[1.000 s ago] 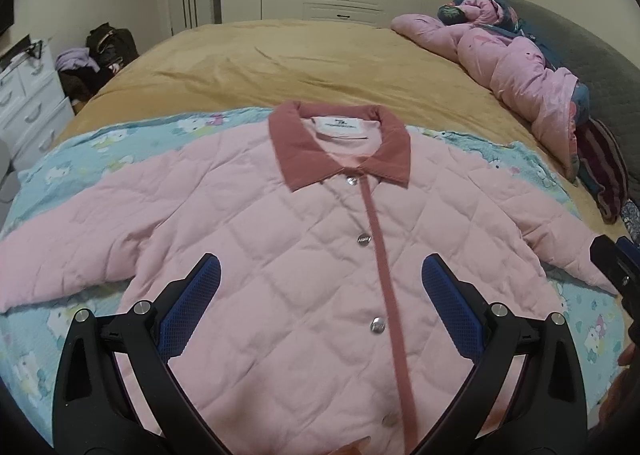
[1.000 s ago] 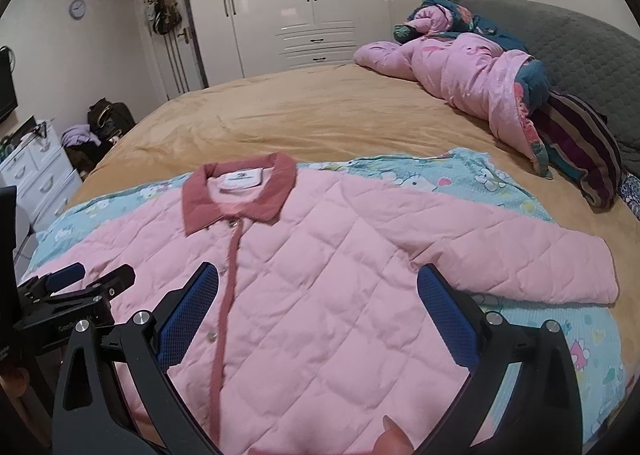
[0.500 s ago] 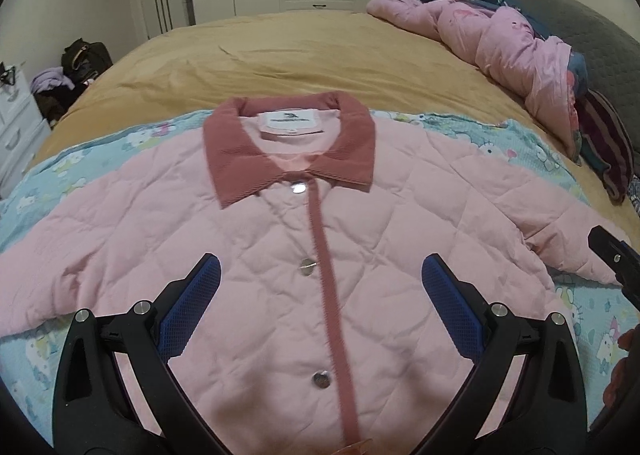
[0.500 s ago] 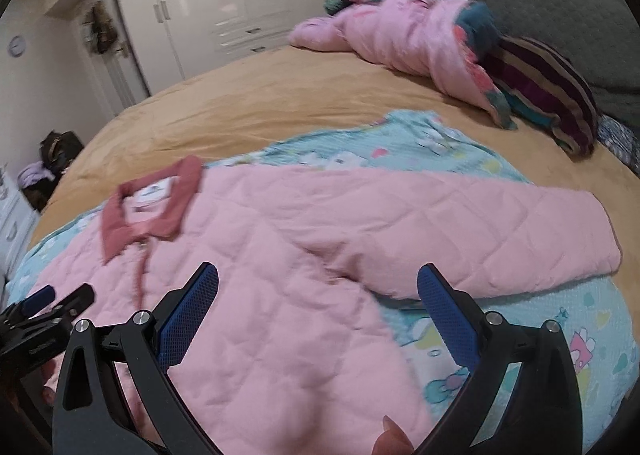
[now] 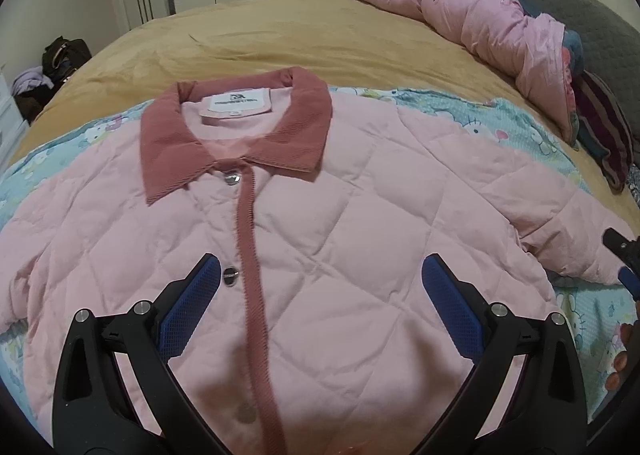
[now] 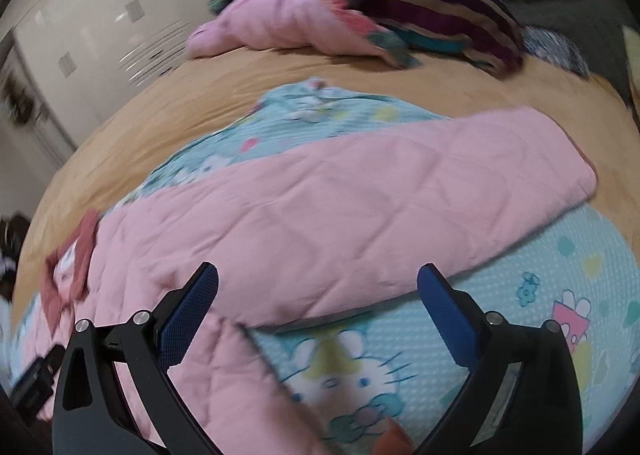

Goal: Fold large clothes
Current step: 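Grasp the jacket sleeve cuff with the right tool, then fold the held sleeve across the jacket body with the right tool, release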

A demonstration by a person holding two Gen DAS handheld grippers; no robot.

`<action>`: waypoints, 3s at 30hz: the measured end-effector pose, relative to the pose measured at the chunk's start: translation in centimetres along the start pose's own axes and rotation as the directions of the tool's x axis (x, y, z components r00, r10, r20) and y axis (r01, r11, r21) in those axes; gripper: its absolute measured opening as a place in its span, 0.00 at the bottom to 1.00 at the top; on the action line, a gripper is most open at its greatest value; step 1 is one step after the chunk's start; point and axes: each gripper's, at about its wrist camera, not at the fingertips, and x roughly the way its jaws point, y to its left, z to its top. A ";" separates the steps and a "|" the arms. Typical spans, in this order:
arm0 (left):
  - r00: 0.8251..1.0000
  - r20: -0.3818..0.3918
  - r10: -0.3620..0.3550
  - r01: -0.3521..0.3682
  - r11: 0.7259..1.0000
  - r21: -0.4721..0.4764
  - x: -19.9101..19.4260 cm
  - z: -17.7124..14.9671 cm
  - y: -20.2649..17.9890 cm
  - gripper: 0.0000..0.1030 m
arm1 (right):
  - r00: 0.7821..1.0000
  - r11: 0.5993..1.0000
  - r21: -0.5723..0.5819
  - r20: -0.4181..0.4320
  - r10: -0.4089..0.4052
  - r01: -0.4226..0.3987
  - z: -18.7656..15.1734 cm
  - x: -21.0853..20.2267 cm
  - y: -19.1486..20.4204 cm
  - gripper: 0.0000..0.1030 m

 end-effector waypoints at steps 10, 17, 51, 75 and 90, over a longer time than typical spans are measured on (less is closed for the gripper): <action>1.000 -0.023 -0.016 0.016 1.000 0.000 2.5 0.7 -1.5 0.92 | 0.997 0.946 0.319 -0.064 -0.035 0.054 1.1 2.8 -9.2 0.96; 0.999 -0.038 -0.006 0.006 1.000 0.001 2.9 0.5 -0.6 0.92 | 0.997 0.814 0.580 -0.048 0.067 -0.026 2.5 5.8 -16.1 0.96; 0.998 0.053 -0.039 0.045 0.992 -0.121 -7.8 1.9 11.8 0.92 | 0.874 0.910 -0.099 0.254 0.414 -0.402 12.2 -8.7 5.5 0.18; 0.990 0.128 -0.063 0.105 0.929 -0.354 -11.3 -0.7 27.7 0.92 | 0.855 0.584 -0.688 -0.103 0.508 -0.431 -11.2 -7.2 36.3 0.18; 0.971 0.114 -0.212 0.240 0.865 -0.440 -7.2 -2.5 28.5 0.92 | 0.833 0.467 -0.711 -0.317 0.455 -0.525 -19.9 -4.7 35.7 0.91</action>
